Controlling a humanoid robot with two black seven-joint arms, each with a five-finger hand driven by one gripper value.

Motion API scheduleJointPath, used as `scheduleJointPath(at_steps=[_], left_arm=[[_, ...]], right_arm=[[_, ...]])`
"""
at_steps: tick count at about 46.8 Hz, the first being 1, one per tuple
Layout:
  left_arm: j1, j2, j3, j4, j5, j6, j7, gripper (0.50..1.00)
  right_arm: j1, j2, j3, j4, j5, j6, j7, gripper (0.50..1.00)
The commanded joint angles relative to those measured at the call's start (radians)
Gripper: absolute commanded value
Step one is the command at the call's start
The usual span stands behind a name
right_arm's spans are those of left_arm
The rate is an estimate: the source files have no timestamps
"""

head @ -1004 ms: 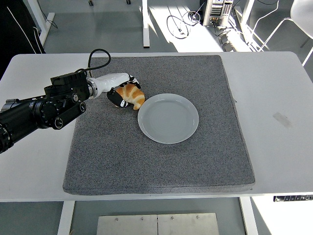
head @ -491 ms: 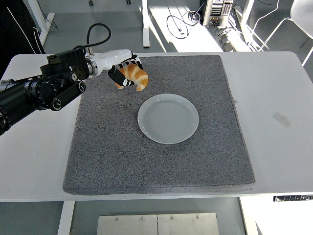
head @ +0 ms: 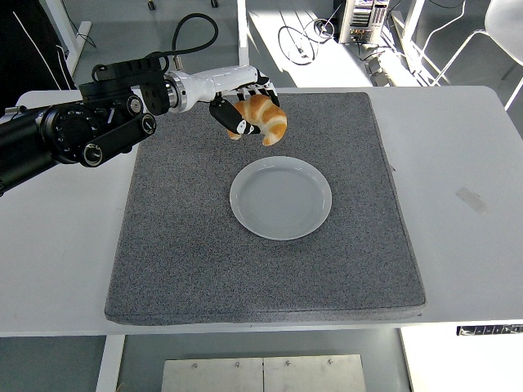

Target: Place the bread on the plate

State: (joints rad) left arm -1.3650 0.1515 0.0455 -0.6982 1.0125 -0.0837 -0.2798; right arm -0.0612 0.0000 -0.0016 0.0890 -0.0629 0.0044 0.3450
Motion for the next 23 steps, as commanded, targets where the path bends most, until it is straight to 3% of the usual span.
scheduleJointPath(at_steps=[1, 23], left_arm=[[0.000, -0.018, 0.001, -0.007, 0.003, 0.001, 0.002, 0.500], [-0.014, -0.151, 0.132, -0.012, 0.017, 0.004, -0.006, 0.500]], right_arm=[[0.000, 0.000, 0.000, 0.000, 0.000, 0.000, -0.001, 1.000], [0.000, 0.000, 0.000, 0.000, 0.000, 0.000, 0.000, 1.000]])
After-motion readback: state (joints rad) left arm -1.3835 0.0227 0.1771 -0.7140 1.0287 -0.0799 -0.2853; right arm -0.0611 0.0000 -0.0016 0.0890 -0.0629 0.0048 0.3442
